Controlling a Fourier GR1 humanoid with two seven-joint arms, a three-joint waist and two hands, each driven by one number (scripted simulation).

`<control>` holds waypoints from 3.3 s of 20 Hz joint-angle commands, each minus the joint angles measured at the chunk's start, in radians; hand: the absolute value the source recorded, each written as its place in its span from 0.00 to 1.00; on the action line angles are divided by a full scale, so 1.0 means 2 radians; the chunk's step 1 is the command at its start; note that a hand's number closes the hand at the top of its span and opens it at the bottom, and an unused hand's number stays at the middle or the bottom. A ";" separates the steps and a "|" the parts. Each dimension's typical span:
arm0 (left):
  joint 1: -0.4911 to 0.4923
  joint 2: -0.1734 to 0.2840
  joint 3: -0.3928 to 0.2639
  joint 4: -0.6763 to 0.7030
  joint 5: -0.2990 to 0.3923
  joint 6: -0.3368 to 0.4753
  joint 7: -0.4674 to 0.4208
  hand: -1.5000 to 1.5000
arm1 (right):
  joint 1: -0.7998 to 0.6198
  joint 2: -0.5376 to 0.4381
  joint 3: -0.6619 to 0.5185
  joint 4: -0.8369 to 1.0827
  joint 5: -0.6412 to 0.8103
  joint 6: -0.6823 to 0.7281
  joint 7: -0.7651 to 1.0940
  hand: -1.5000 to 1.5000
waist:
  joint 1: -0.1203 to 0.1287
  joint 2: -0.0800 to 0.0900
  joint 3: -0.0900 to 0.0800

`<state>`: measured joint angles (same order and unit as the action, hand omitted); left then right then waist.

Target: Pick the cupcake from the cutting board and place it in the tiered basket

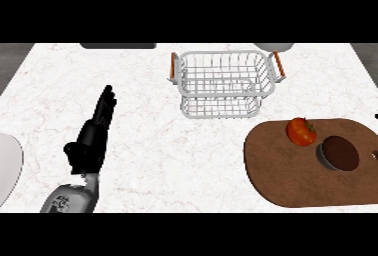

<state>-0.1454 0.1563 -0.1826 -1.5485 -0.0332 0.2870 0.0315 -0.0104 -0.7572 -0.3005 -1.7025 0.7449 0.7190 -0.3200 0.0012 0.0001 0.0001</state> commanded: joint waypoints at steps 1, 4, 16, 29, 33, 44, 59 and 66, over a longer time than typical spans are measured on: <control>-0.018 -0.012 -0.003 -0.002 -0.020 0.003 0.023 0.50 | 0.026 0.010 0.008 0.025 0.027 -0.023 -0.039 0.00 | -0.002 0.000 0.000; -0.017 -0.009 0.017 0.024 -0.016 -0.007 -0.006 0.50 | -0.017 0.033 0.042 0.065 0.046 -0.044 -0.035 0.00 | 0.001 0.001 0.000; -0.010 -0.033 0.013 -0.016 -0.040 -0.020 0.036 0.50 | -0.023 0.047 0.044 0.061 0.054 -0.018 -0.040 0.00 | 0.000 0.000 0.000; 0.031 -0.055 0.020 0.006 -0.054 -0.029 -0.025 0.50 | -0.059 0.095 0.082 0.100 0.094 -0.036 -0.016 0.00 | 0.001 0.000 0.000; 0.021 -0.027 0.046 -0.034 -0.036 -0.061 0.018 0.50 | -0.094 0.071 0.052 0.126 0.082 -0.002 -0.026 0.00 | 0.001 0.000 0.000; -0.005 -0.053 0.054 -0.005 -0.056 -0.054 0.011 0.50 | -0.055 0.107 0.065 0.134 0.115 -0.048 -0.048 0.00 | -0.001 0.000 0.000; -0.005 -0.062 0.056 0.002 -0.060 -0.056 0.003 0.50 | -0.058 0.156 0.075 0.195 0.162 -0.236 -0.092 1.00 | 0.000 0.000 0.000; -0.009 -0.059 0.040 0.001 -0.071 -0.061 0.007 0.50 | -0.071 0.283 0.218 0.099 0.313 -0.135 0.189 1.00 | 0.026 -0.001 -0.008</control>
<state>-0.1501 0.0311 -0.0936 -1.5473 -0.1690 0.1752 0.0455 -0.1416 -0.3212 -0.0043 -1.5089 1.2485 0.3867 -0.1360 0.0115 -0.0224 -0.0333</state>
